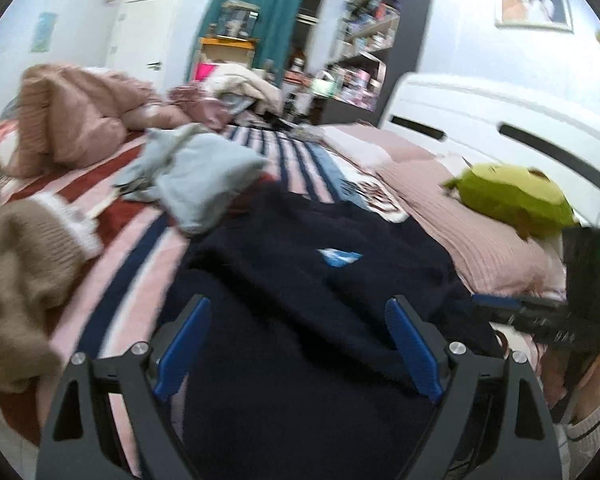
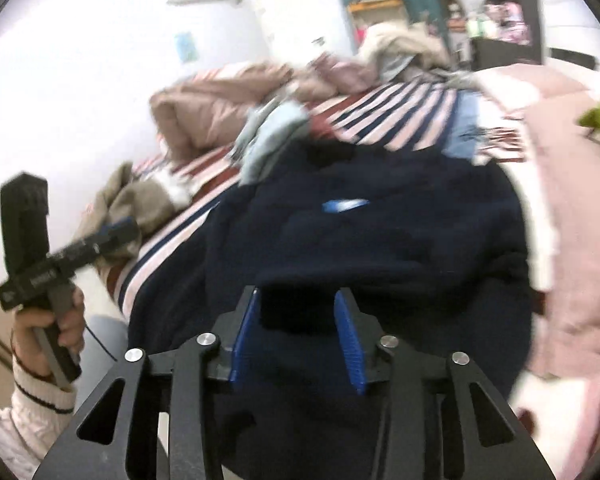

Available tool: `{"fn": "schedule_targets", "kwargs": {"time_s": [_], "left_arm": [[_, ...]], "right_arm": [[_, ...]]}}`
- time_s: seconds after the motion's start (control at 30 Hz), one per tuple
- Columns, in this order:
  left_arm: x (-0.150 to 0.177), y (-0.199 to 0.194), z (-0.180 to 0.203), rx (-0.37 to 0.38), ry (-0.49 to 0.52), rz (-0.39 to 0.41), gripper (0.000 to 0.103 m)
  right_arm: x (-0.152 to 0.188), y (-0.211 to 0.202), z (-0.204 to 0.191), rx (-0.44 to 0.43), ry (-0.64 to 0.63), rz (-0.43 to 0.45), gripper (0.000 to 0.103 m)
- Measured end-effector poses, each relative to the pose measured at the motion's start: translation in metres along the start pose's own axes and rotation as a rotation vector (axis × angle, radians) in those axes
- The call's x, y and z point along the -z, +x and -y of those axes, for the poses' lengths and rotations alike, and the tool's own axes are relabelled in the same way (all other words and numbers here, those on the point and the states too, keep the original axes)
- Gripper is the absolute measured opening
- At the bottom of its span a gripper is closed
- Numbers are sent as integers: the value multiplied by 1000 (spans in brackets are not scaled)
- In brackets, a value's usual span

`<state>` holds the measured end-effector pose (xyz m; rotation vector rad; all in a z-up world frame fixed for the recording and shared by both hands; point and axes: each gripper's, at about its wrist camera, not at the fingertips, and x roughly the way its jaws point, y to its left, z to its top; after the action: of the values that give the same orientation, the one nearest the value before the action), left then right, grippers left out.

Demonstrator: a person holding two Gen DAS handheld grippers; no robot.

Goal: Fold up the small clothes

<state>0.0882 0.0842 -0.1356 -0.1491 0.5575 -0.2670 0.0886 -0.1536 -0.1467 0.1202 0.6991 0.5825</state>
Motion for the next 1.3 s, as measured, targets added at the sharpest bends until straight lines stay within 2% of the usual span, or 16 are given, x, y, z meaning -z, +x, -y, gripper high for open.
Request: {"fn": "schedule_targets", "kwargs": {"time_s": [0.17,0.27,0.33,0.43,0.47,0.6,0.67,0.73,0.8,0.97,1.1,1.23,1.3], "left_arm": [[-4,43,64,81,107,-93,85],[-1,73,96,111,168,-157,73],[5,98,117,101,221,-219,60],[12,123,139,26,294,-248,59],[13,128,143,1,312,-249,59],[9,142,158,-44,356,-243,59],[6,145,162,-27,349,-242,49],[4,145,164,-4,339,-241,18],[1,140,159,8,314,-222,8],[-10,103,125,56,140,-138,7],[-7,64,86,15,9,-79,7],[15,33,42,-56,-110,-74,8],[27,26,21,-73,-171,-97,10]], "right_arm": [[9,-46,39,95,85,97,41],[21,-65,64,70,158,148,43],[27,-71,76,61,189,159,43],[37,-75,87,163,162,153,44],[39,-75,89,173,160,150,44],[48,-73,108,102,228,152,44],[50,-70,112,99,240,152,44],[51,-68,115,112,237,152,44],[53,-65,115,126,232,144,44],[59,-62,113,113,253,128,44],[66,-64,109,119,275,107,44],[72,-67,106,109,319,94,44],[76,-68,103,108,337,83,44]]}}
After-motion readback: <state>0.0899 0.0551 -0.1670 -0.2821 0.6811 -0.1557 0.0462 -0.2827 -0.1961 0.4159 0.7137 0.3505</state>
